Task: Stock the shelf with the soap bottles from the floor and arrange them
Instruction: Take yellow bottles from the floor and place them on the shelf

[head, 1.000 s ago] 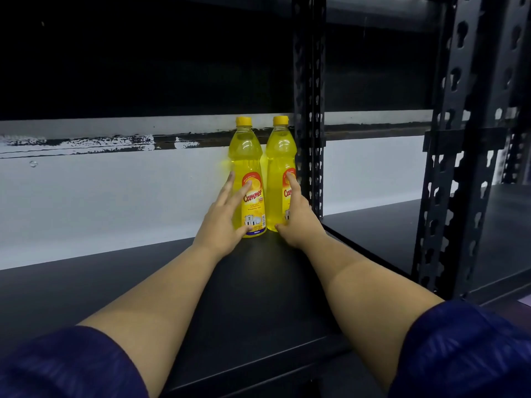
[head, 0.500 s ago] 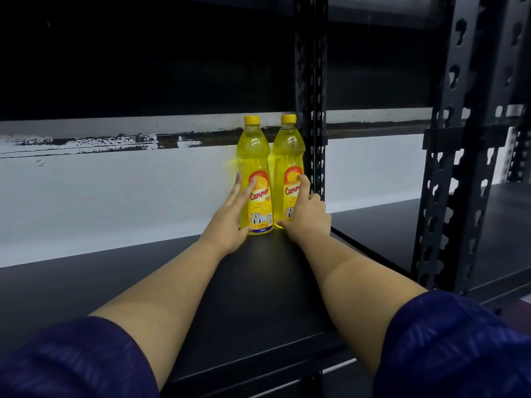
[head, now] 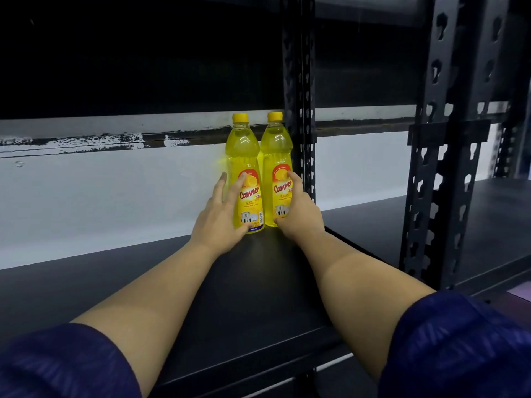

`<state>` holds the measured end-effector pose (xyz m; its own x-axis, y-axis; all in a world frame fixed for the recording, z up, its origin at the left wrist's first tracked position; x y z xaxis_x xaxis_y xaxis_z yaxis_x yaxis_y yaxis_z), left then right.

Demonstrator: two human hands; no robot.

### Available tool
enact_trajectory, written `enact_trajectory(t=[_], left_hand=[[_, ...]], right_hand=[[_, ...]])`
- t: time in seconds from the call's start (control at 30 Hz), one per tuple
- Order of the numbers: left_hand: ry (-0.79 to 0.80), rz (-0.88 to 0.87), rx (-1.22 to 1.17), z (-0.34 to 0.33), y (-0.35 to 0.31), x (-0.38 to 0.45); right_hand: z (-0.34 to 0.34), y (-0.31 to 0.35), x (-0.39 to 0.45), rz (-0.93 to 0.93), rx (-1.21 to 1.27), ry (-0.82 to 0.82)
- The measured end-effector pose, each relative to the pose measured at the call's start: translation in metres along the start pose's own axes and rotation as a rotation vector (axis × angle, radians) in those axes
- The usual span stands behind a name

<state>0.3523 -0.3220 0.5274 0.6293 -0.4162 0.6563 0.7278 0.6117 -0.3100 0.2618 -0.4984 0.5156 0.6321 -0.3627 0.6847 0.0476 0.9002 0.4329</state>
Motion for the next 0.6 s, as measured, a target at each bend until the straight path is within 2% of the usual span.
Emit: enact_trajectory(t=[0.33, 0.6], left_hand=[[0.003, 0.030, -0.082, 0.004, 0.008, 0.003], [0.007, 0.042, -0.058, 0.007, 0.007, 0.001]], right_hand=[[-0.002, 0.009, 0.000, 0.067, -0.053, 0.052], [-0.004, 0.013, 0.000, 0.130, -0.119, 0.111]])
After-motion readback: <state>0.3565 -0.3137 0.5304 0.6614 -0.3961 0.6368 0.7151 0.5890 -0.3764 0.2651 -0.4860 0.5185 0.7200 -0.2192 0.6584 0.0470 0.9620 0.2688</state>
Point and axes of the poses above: each hand's wrist, its own x-axis towards the middle knuckle, its own z-axis out of the back of the hand, y = z × x, the point moved 3 cm from there along x, towards the middle knuckle, and after that the axes turned 14 degrees about z, right-handed, at the moved point
